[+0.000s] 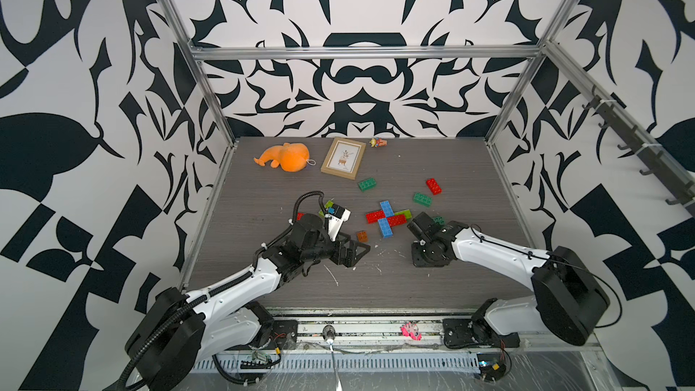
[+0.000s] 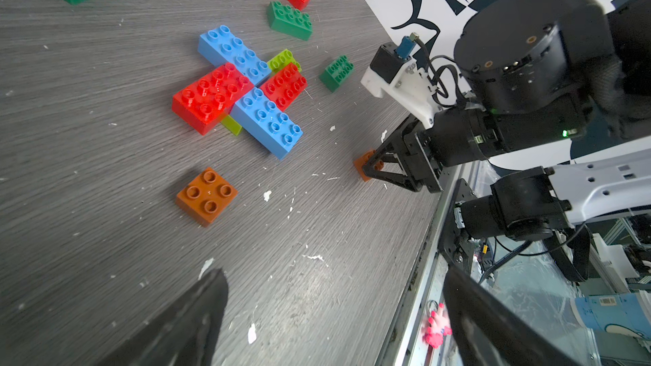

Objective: Assemble a small pinwheel with lego
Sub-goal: Pick up the lego brick from the center of the board.

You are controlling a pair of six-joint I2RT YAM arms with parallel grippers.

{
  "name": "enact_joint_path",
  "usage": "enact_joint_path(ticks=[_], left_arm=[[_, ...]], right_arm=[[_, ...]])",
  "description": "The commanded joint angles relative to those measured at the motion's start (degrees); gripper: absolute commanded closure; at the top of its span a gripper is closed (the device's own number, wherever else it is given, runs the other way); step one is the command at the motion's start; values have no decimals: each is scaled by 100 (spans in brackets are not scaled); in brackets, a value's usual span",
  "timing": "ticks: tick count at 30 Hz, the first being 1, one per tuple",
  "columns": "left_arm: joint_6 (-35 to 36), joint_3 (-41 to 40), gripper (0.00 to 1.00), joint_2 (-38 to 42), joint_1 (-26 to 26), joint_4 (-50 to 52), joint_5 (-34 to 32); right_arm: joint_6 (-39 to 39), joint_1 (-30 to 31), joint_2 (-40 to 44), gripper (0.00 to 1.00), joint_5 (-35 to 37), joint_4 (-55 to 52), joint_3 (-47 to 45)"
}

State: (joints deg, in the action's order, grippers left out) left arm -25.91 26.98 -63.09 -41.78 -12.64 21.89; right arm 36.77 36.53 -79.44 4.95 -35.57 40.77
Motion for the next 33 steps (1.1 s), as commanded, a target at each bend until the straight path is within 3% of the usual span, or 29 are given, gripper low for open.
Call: enact_joint_path(ticks=[1,11,17,21,33], left_arm=[[41,97,0,-35,-21,-117,71],[32,84,0,55,-28,-126,73],[-42,-193,0,659,-17,34,-979],[-19,-272,0,886,-23,-80,-802],[15,-138,0,531,-16,-36,-624]], right_arm=[[-30,-24,12,61,52,-46,168],[-346,-21,429,77,-33,-152,430],[-971,-17,504,81,-177,-168,1089],[-1314,-18,21,84,-225,-139,1826],[-2023,-76,-1826,89,-240,-530,3727]])
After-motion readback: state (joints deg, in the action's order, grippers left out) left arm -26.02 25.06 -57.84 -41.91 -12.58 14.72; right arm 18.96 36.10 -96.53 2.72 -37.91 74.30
